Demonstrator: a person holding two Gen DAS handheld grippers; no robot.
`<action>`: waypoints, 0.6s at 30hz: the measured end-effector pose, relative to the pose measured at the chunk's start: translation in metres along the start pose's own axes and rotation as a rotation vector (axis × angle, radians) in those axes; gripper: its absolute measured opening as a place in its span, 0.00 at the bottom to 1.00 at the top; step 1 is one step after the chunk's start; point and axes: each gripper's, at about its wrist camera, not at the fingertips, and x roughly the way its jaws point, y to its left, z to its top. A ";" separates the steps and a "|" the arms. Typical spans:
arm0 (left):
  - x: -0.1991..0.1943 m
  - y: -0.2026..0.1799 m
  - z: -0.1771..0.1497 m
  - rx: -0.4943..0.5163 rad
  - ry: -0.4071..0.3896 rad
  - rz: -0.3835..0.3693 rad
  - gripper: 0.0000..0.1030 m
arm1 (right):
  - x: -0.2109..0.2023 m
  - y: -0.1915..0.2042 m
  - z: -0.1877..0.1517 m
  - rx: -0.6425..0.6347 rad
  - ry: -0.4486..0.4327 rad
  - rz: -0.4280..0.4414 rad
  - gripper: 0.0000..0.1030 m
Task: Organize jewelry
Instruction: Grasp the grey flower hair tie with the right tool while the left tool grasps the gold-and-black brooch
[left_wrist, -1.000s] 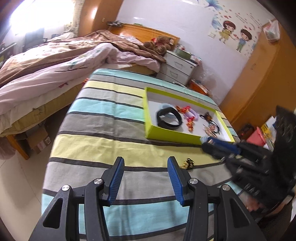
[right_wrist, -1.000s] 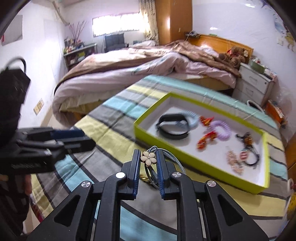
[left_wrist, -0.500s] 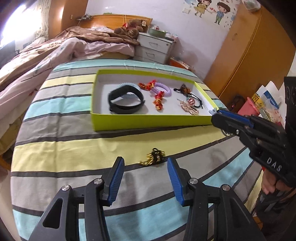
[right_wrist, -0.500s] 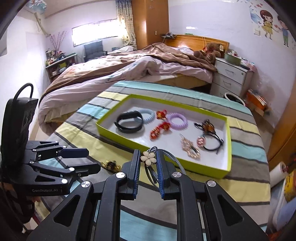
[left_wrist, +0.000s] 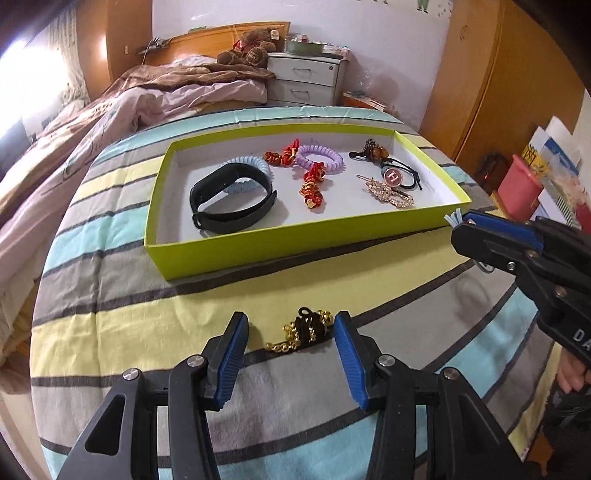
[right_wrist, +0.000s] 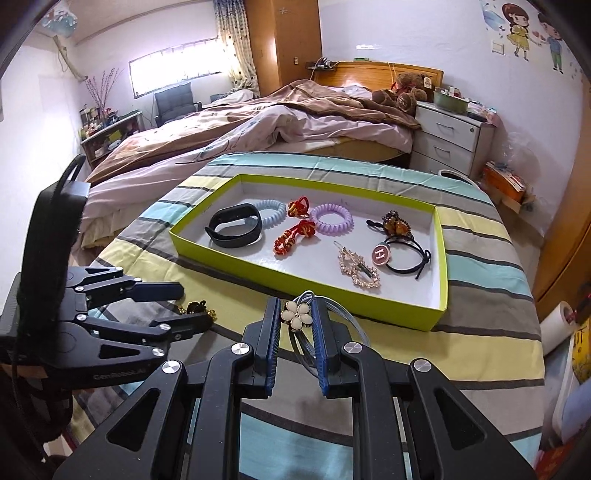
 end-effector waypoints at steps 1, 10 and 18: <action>0.001 -0.002 0.000 0.012 0.000 0.009 0.47 | 0.000 0.000 0.000 0.000 -0.002 0.002 0.17; 0.000 -0.005 0.000 0.025 -0.002 0.028 0.35 | -0.001 0.003 -0.003 0.006 -0.007 0.010 0.17; -0.003 -0.001 -0.001 0.005 -0.003 0.017 0.23 | -0.001 0.003 -0.003 0.007 -0.005 0.010 0.17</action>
